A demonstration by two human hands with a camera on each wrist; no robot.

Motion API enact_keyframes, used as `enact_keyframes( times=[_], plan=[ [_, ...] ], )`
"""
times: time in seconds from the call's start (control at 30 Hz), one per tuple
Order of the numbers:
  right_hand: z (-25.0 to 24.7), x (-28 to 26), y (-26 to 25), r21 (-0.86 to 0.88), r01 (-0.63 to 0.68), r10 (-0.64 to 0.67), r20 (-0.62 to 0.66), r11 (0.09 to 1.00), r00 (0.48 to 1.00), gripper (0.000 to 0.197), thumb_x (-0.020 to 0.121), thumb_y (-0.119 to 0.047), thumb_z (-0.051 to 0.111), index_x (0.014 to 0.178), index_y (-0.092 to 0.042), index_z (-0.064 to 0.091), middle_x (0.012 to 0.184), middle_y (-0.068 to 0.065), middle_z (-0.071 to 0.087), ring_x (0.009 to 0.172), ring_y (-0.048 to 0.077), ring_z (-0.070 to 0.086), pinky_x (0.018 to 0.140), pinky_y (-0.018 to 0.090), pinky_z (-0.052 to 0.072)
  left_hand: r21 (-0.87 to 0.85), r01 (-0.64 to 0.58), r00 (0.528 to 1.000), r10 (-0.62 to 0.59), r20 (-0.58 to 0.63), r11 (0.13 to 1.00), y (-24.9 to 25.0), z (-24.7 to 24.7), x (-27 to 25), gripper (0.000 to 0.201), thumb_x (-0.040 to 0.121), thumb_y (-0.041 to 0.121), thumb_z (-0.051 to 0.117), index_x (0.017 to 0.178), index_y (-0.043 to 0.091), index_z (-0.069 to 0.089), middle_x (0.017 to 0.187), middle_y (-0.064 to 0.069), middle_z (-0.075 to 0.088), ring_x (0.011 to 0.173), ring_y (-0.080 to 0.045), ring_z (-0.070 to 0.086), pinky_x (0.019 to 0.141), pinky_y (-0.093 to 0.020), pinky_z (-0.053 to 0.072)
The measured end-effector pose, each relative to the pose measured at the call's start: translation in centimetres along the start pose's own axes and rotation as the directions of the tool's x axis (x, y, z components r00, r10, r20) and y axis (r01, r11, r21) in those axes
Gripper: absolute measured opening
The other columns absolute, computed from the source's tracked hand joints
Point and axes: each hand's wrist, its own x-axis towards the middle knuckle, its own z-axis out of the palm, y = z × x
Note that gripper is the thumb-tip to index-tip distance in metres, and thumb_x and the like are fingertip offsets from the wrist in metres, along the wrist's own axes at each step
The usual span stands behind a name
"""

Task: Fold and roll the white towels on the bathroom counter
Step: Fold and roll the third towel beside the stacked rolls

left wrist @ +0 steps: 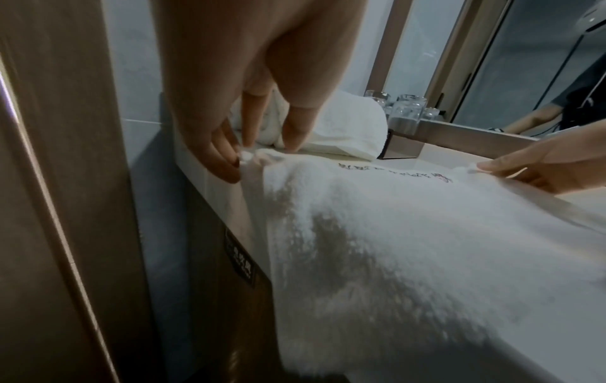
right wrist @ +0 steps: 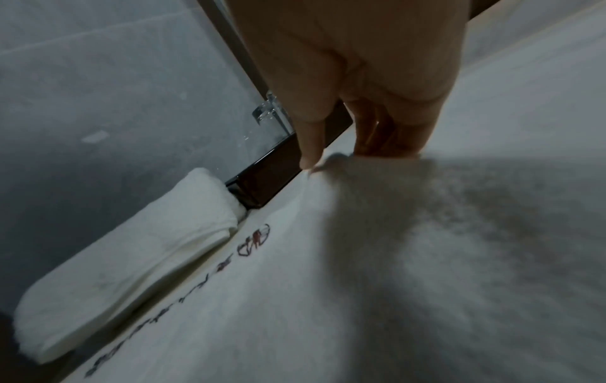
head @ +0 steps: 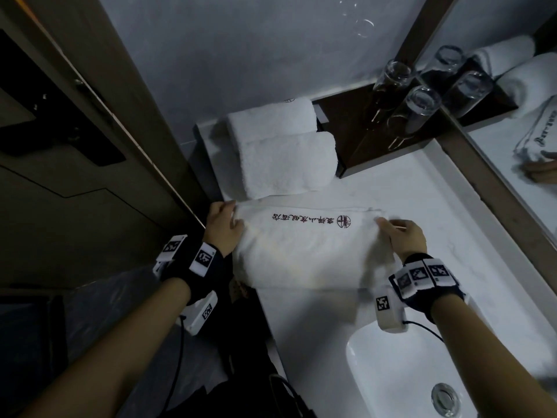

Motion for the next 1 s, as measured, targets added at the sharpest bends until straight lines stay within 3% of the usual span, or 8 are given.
enact_keyframes(
  times=[0.13, 0.27, 0.33, 0.43, 0.57, 0.73, 0.9, 1.0],
  plan=[
    [0.5, 0.6, 0.2, 0.04, 0.051, -0.053, 0.042, 0.998, 0.998, 0.032, 0.085, -0.03, 0.064, 0.098, -0.001, 0.059, 0.093, 0.015, 0.061, 0.088, 0.028, 0.056, 0.08, 0.035, 0.043, 0.076, 0.065, 0.996, -0.061, -0.06, 0.995, 0.9, 0.8, 0.9, 0.037, 0.085, 0.015, 0.057, 0.121, 0.005, 0.053, 0.127, -0.024, 0.037, 0.119, -0.037, 0.035, 0.101, -0.037, 0.03],
    [0.3, 0.0, 0.8, 0.073, 0.174, -0.177, 0.039, 0.982, 0.983, 0.015, 0.089, -0.019, 0.057, 0.097, -0.007, 0.056, 0.086, 0.015, 0.061, 0.079, 0.026, 0.053, 0.074, 0.034, 0.041, 0.146, -0.047, 0.989, 0.067, -0.131, 0.988, 1.2, 0.7, 0.7, 0.026, 0.079, 0.013, 0.065, 0.103, 0.005, 0.059, 0.124, -0.017, 0.044, 0.117, -0.034, 0.036, 0.096, -0.039, 0.026],
    [-0.1, -0.2, 1.0, 0.114, 0.213, -0.219, 0.043, 0.97, 0.975, 0.009, 0.09, -0.017, 0.057, 0.096, -0.01, 0.055, 0.08, 0.017, 0.059, 0.075, 0.026, 0.051, 0.073, 0.033, 0.04, 0.04, -0.158, 0.976, 0.162, -0.142, 0.987, 1.1, 0.2, 0.6, 0.015, 0.08, 0.007, 0.063, 0.094, 0.003, 0.059, 0.108, -0.017, 0.055, 0.103, -0.033, 0.048, 0.087, -0.036, 0.034],
    [-0.8, -0.1, 1.0, 0.194, 0.223, -0.239, 0.066, 0.955, 0.969, 0.004, 0.089, -0.016, 0.058, 0.091, -0.013, 0.055, 0.07, 0.011, 0.055, 0.071, 0.023, 0.047, 0.069, 0.029, 0.039, -0.25, -0.116, 0.99, 0.092, -0.104, 0.961, 0.6, -1.3, 0.2, 0.011, 0.081, 0.006, 0.062, 0.089, 0.006, 0.054, 0.085, -0.015, 0.059, 0.081, -0.026, 0.056, 0.075, -0.032, 0.043],
    [0.2, 0.9, -0.1, 0.067, 0.235, -0.239, 0.057, 0.97, 0.969, 0.016, 0.084, -0.02, 0.066, 0.092, -0.009, 0.058, 0.074, 0.003, 0.057, 0.075, 0.023, 0.05, 0.07, 0.024, 0.039, -0.234, -0.063, 0.987, 0.026, -0.159, 0.97, -1.5, -2.1, -0.1, 0.014, 0.081, 0.006, 0.064, 0.094, 0.003, 0.059, 0.084, -0.016, 0.062, 0.083, -0.026, 0.059, 0.077, -0.032, 0.046],
    [2.0, 0.9, -0.8, -0.122, 0.272, -0.271, 0.023, 0.954, 0.962, 0.028, 0.084, -0.014, 0.064, 0.108, -0.002, 0.056, 0.111, 0.021, 0.056, 0.099, 0.035, 0.054, 0.087, 0.034, 0.041, -0.172, 0.134, 0.979, -0.157, -0.13, 0.976, -2.2, -0.7, 0.1, 0.029, 0.088, 0.015, 0.057, 0.111, -0.003, 0.054, 0.108, -0.025, 0.063, 0.102, -0.037, 0.058, 0.088, -0.037, 0.044],
    [2.0, 0.1, -0.6, -0.172, 0.071, -0.066, 0.037, 0.983, 0.997, 0.061, 0.078, -0.037, 0.071, 0.118, 0.001, 0.044, 0.122, 0.022, 0.049, 0.111, 0.038, 0.05, 0.094, 0.04, 0.039, -0.32, 0.496, 0.855, -0.389, 0.344, 0.807, -2.0, 0.8, -1.5, 0.06, 0.092, 0.046, 0.044, 0.136, 0.009, 0.03, 0.14, -0.014, 0.039, 0.125, -0.035, 0.042, 0.089, -0.042, 0.046],
    [1.9, -0.4, -0.4, -0.276, 0.013, 0.033, 0.161, 0.961, 0.986, 0.058, 0.084, -0.051, 0.058, 0.11, 0.001, 0.052, 0.116, 0.021, 0.058, 0.11, 0.036, 0.053, 0.091, 0.038, 0.04, -0.339, 0.411, 0.901, -0.32, 0.293, 0.846, -1.9, 1.7, -2.6, 0.056, 0.093, 0.044, 0.04, 0.134, 0.005, 0.035, 0.138, -0.014, 0.042, 0.126, -0.028, 0.042, 0.1, -0.039, 0.04]
  ],
)
